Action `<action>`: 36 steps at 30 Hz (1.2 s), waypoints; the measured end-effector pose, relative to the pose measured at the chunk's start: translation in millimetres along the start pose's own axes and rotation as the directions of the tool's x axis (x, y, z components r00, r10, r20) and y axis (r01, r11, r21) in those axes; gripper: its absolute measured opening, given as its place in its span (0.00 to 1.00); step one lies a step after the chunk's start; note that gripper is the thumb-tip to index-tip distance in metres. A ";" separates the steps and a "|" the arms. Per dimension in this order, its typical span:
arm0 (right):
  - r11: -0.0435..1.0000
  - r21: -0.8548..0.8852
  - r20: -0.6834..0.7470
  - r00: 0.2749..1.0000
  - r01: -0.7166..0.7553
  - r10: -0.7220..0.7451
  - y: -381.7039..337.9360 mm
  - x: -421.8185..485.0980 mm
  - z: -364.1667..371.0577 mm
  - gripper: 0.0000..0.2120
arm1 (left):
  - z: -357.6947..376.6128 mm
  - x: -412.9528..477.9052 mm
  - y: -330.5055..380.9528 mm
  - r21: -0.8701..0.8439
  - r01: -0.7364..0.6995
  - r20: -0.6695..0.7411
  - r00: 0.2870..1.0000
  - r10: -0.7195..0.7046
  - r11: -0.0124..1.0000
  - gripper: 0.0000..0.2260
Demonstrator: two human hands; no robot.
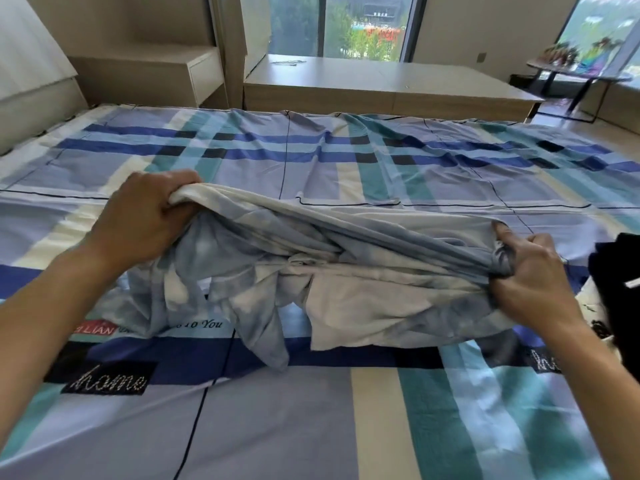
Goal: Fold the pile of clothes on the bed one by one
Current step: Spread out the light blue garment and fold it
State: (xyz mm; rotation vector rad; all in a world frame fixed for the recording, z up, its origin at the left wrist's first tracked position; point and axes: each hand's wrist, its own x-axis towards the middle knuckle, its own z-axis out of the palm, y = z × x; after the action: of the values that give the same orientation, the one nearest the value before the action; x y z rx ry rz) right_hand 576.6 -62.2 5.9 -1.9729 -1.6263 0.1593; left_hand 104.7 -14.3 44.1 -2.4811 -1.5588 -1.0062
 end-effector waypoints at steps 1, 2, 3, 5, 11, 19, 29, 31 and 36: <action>1.000 -0.008 0.000 1.000 0.008 -0.008 -2.4 0.3 2.3 0.42 | 1.6 -3.1 -6.9 0.044 0.032 0.002 0.999 -0.032 0.999 0.17; 1.000 -0.007 0.001 1.000 0.015 -0.015 -2.6 2.2 5.3 0.42 | 4.4 -5.2 -12.5 0.091 0.082 -0.002 0.997 -0.083 0.992 0.19; 1.000 0.008 0.011 1.000 0.011 -0.011 -2.2 1.7 9.1 0.44 | 8.1 -7.4 -17.3 0.137 0.155 -0.011 0.988 -0.155 0.978 0.21; 0.998 0.054 0.058 0.998 -0.033 0.030 0.8 -0.6 18.7 0.44 | 16.5 -11.6 -19.9 0.228 0.321 -0.082 0.947 -0.310 0.919 0.19; 0.971 0.039 -0.234 0.947 0.237 -0.222 -23.3 -29.0 37.9 0.31 | 50.5 -17.1 44.7 0.209 0.063 -0.009 0.998 -0.063 0.976 0.11; 0.810 0.025 0.402 0.736 0.585 -0.544 -67.0 -72.1 103.5 0.54 | 104.8 -47.6 64.0 0.331 0.087 0.564 0.780 -0.271 0.940 0.35; 0.782 0.202 -0.042 0.803 0.590 -0.595 -51.3 -35.3 51.3 0.13 | 27.0 -9.4 30.9 0.085 0.279 -0.109 0.957 -0.270 0.956 0.15; 0.822 0.189 -0.162 0.842 0.538 -0.514 -39.9 -22.7 29.0 0.10 | 7.4 -4.0 20.1 0.117 0.356 -0.266 0.911 -0.317 0.927 0.13; 0.946 0.206 -0.401 0.904 0.248 -0.150 14.9 0.9 -4.1 0.04 | -20.0 -15.5 -72.3 0.095 0.600 -0.422 0.747 -0.514 0.794 0.05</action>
State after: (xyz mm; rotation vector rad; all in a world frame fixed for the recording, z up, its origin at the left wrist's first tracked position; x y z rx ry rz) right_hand 591.5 -64.3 2.2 -1.5187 -1.4578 -0.0911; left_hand 31.1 1.9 30.4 -1.5507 -2.1753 -1.1870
